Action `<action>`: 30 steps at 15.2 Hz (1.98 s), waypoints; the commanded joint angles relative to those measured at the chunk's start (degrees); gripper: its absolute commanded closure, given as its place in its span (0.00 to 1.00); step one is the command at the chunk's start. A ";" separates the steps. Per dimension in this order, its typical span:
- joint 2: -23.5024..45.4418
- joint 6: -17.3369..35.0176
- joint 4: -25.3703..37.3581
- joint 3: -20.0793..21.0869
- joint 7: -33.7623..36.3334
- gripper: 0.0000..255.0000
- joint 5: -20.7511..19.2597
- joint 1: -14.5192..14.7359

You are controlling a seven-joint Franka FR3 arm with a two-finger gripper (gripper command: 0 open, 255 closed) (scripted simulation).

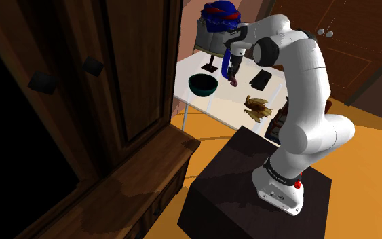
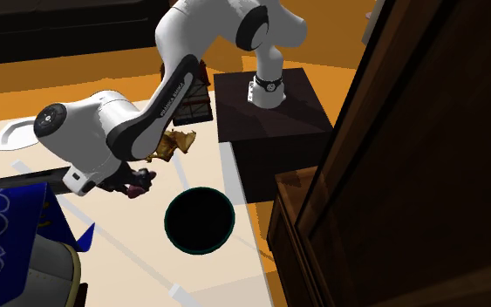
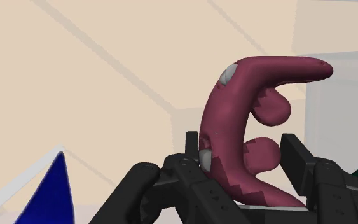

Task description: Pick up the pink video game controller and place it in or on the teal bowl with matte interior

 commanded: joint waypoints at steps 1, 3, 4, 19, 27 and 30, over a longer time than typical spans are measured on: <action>-0.53 -1.00 0.47 -0.12 0.05 1.00 -0.15 0.00; -1.18 -2.07 0.92 -0.25 0.11 1.00 -0.31 0.01; -1.46 -2.64 1.21 -0.30 0.14 1.00 -0.39 0.00; -5.71 -8.64 3.07 -0.45 3.47 1.00 -1.31 2.89; -7.26 -7.99 0.98 1.14 11.72 1.00 -1.34 10.33; -6.81 -8.42 1.96 1.87 14.89 1.00 -1.21 12.76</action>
